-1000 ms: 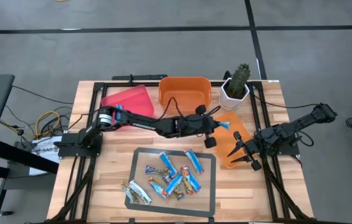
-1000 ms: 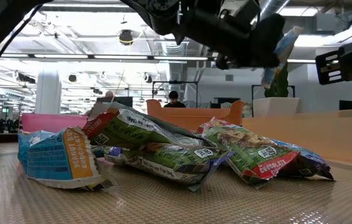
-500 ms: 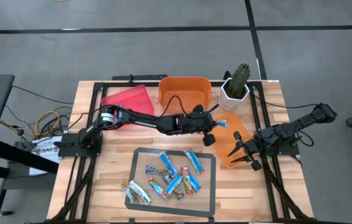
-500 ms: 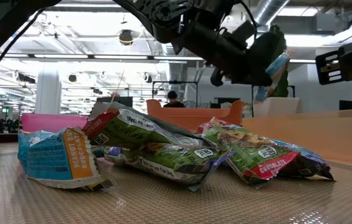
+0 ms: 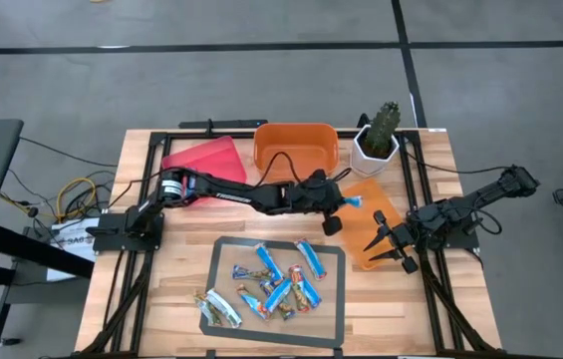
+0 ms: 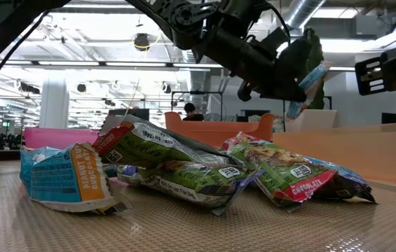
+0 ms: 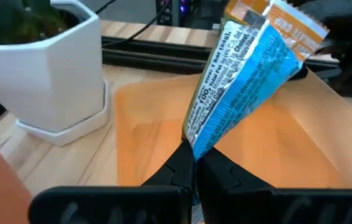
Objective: Pick and place Granola Bars by type
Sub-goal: Put the orange granola bar into the light orange bin
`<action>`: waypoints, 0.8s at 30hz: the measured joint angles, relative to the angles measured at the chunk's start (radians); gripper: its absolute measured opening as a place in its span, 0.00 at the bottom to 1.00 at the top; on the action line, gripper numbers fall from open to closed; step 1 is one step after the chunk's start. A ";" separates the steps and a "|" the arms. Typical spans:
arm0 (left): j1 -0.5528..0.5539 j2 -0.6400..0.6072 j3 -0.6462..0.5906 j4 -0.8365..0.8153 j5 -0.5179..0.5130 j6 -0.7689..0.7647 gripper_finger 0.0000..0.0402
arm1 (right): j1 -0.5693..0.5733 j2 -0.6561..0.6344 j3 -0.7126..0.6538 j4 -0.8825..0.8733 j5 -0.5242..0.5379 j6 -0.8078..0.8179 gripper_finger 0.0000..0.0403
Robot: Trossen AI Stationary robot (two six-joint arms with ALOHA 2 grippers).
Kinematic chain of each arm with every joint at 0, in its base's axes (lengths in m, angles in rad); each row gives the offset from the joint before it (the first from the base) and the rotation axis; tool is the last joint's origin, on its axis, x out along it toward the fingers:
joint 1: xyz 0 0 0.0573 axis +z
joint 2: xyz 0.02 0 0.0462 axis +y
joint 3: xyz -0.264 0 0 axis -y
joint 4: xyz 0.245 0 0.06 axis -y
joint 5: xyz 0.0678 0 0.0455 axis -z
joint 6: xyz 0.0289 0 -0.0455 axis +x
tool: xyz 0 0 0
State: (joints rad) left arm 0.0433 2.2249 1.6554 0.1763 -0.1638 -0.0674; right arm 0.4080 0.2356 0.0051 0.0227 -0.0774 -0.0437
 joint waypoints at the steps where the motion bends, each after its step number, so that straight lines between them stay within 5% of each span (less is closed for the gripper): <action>1: 0.000 0.014 0.010 0.009 0.002 0.003 0.00 | 0.000 0.000 0.000 0.000 0.000 0.000 0.30; 12: 0.003 0.135 0.160 -0.077 0.032 0.037 0.00 | 0.000 0.000 0.000 0.000 0.000 0.000 0.30; 24: 0.018 0.135 0.162 -0.122 0.054 0.064 0.07 | 0.000 0.000 0.000 0.000 0.000 0.000 0.30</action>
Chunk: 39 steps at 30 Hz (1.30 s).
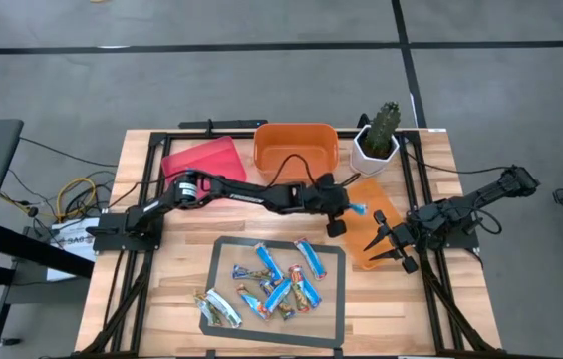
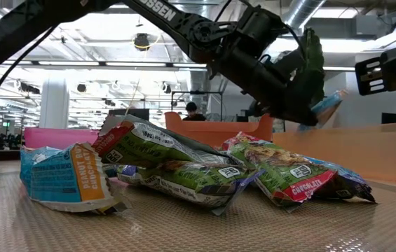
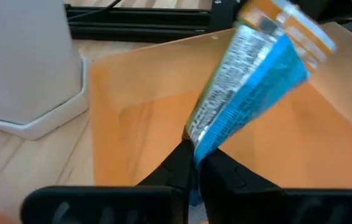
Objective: Pick and place Granola Bars by type
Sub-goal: Put the orange granola bar into the light orange bin
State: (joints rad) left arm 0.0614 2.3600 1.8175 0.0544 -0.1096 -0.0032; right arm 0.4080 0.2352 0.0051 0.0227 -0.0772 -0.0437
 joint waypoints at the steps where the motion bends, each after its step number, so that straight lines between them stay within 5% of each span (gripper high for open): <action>1: -0.001 0.000 0.000 0.001 0.001 0.000 0.09 | 0.000 0.000 0.000 0.000 0.000 0.000 0.30; 11: 0.000 0.000 0.000 0.006 -0.002 0.011 0.25 | 0.000 0.000 0.000 0.000 0.000 0.000 0.30; 39: -0.011 -0.009 -0.013 0.029 0.054 0.064 0.26 | 0.000 0.000 0.000 0.000 0.000 0.000 0.30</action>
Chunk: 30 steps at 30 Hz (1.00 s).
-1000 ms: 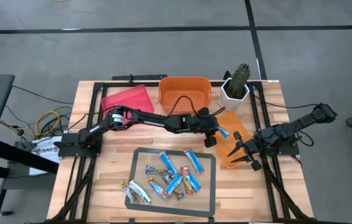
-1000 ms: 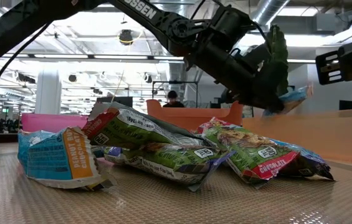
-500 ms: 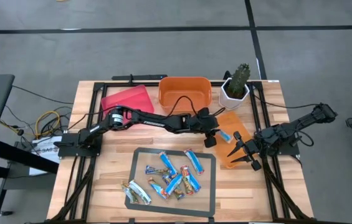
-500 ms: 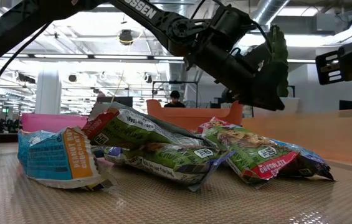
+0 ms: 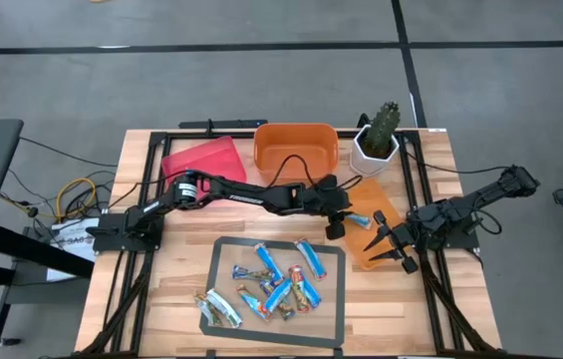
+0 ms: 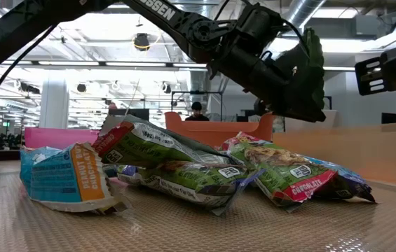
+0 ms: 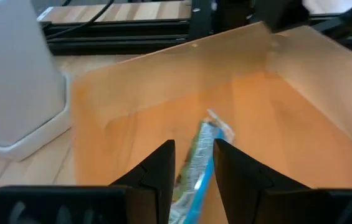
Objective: Pick and place Granola Bars by type
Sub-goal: Put the orange granola bar into the light orange bin
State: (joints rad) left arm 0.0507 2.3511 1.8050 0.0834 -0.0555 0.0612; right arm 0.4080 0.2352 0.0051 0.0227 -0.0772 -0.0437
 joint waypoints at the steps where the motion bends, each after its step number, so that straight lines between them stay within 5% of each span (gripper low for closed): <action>1: -0.005 -0.009 -0.013 0.004 0.000 0.001 0.26 | 0.000 0.000 0.000 0.000 0.000 0.000 0.30; 11: -0.040 -0.204 -0.343 0.277 -0.028 0.034 0.26 | 0.000 0.000 0.000 0.000 0.000 0.000 0.30; 22: -0.053 -0.512 -0.753 0.319 -0.061 0.036 0.26 | 0.000 0.000 0.000 0.000 0.000 0.000 0.30; 30: -0.097 -0.696 -1.001 0.367 0.010 0.050 0.26 | 0.000 0.000 0.000 0.000 0.001 0.000 0.30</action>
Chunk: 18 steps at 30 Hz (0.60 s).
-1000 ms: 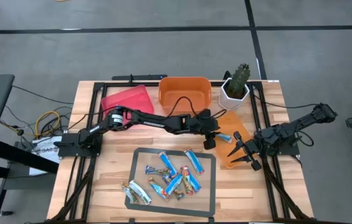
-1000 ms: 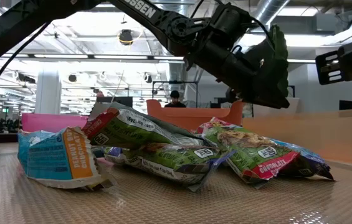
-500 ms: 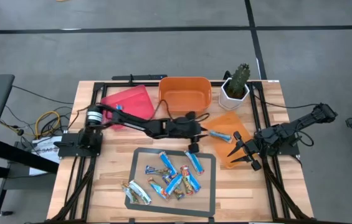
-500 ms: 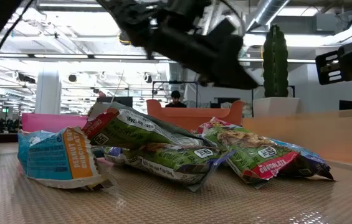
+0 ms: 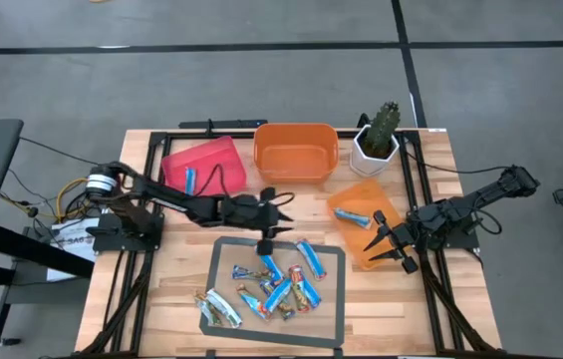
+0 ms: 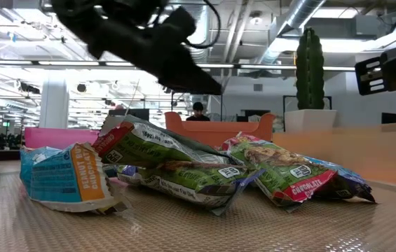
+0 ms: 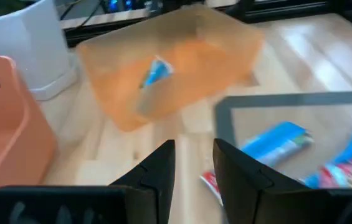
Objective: Pick and place Granola Bars by type
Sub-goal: Put the orange granola bar into the light orange bin
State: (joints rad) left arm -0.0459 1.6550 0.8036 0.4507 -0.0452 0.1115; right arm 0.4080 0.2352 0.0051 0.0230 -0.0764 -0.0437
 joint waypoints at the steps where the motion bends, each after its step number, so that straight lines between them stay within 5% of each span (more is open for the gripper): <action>1: -0.007 -0.025 -0.031 -0.009 0.006 0.007 0.26 | 0.000 0.000 0.000 0.000 0.000 0.000 0.30; 9: -0.104 -0.204 -0.203 -0.062 0.013 0.069 0.26 | 0.000 0.000 0.000 0.000 -0.001 0.000 0.30; 18: -0.203 -0.331 -0.237 -0.286 0.013 0.067 0.26 | 0.000 -0.001 0.000 0.000 -0.001 0.000 0.30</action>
State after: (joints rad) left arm -0.2484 1.3240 0.5667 0.1644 -0.0319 0.1787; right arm 0.4080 0.2344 0.0051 0.0227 -0.0771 -0.0437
